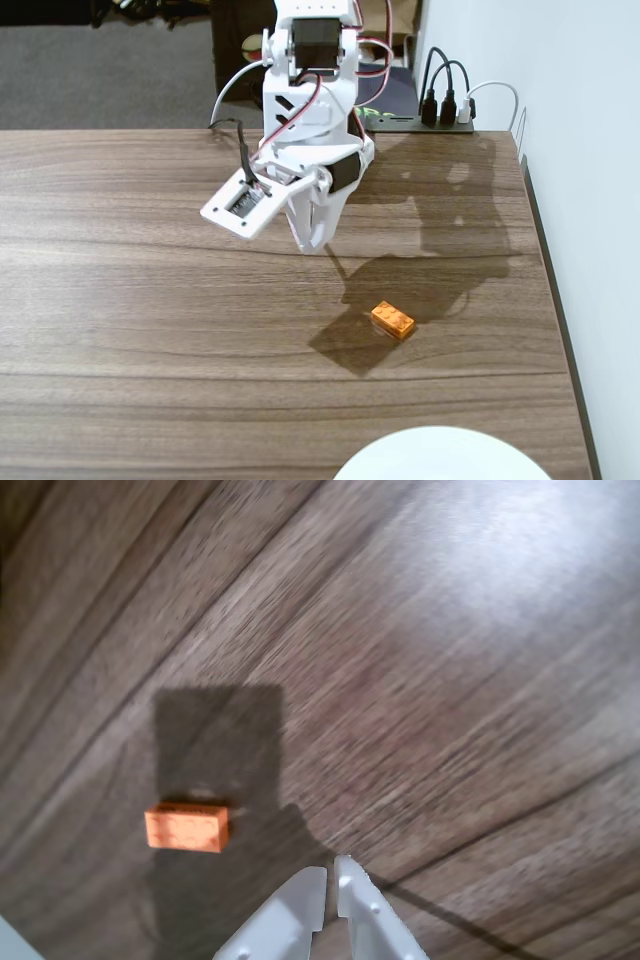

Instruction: Grasp a lego block and put it on the plate.

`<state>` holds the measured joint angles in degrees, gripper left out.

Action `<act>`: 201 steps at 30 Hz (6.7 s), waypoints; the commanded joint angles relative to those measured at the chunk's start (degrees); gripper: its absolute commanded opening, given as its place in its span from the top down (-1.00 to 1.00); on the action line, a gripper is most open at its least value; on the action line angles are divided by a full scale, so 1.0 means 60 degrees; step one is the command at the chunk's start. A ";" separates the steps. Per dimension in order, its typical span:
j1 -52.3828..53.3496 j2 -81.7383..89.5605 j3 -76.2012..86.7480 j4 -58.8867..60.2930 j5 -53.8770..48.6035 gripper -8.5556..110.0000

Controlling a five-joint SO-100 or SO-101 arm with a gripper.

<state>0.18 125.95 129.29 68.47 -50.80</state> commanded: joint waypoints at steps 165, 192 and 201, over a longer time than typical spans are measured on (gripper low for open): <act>-0.2051 -1.0972 -1.2246 -0.2051 -0.2168 0.59; -0.2373 -0.0615 -0.1362 -0.1787 0.1714 0.85; -0.2080 0.2314 0.1523 -0.1626 0.3691 0.85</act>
<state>-13.18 135.70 137.20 58.45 -31.20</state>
